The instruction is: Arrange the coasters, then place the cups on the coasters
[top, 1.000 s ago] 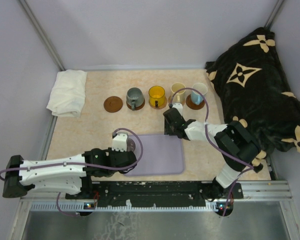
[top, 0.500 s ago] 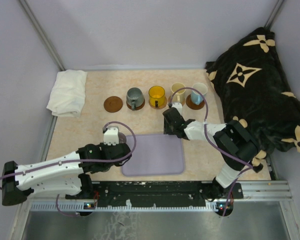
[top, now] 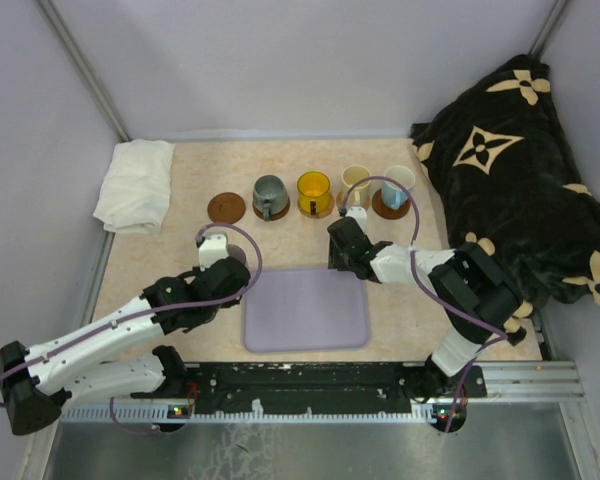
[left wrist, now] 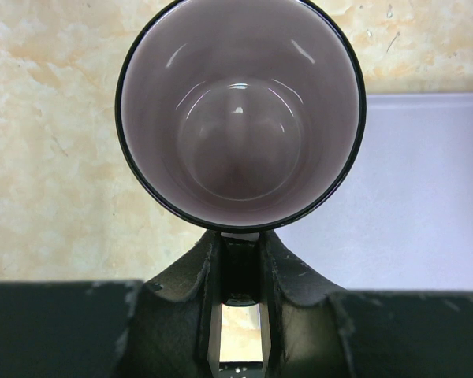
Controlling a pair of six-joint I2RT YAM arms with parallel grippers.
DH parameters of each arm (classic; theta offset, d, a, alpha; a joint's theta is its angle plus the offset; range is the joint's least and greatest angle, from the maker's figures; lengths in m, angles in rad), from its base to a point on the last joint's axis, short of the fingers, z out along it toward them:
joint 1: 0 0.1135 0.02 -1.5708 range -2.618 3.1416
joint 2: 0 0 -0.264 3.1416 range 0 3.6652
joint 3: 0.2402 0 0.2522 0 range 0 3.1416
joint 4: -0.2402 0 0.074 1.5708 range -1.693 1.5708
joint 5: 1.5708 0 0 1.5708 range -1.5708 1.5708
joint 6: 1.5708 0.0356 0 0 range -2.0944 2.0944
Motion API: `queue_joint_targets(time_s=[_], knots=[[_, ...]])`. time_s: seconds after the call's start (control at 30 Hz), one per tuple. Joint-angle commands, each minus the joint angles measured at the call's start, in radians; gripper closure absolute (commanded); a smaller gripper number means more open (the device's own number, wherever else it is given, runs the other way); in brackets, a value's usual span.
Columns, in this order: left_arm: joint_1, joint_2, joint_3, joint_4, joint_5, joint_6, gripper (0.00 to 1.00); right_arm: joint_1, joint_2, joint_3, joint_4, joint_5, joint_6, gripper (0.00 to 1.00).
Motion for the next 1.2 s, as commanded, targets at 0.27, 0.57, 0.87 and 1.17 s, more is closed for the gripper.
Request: queue_joint_targets(time_s=[0.27,0.57,0.87,1.17], knots=[[0.108,0.028,0.026,0.244,0.044,0.162,1.00,0.024,-0.046,-0.044,-0.051,0.019,0.039,0.58],[0.205,0.053,0.026,0.318,0.072,0.239,1.00,0.028,-0.078,-0.068,-0.063,0.039,0.047,0.57],[0.370,0.061,-0.010,0.409,0.168,0.322,1.00,0.027,-0.040,-0.020,-0.069,0.087,0.030,0.55],[0.493,0.153,0.029,0.518,0.269,0.429,1.00,0.015,-0.106,0.033,-0.110,0.203,0.010,0.52]])
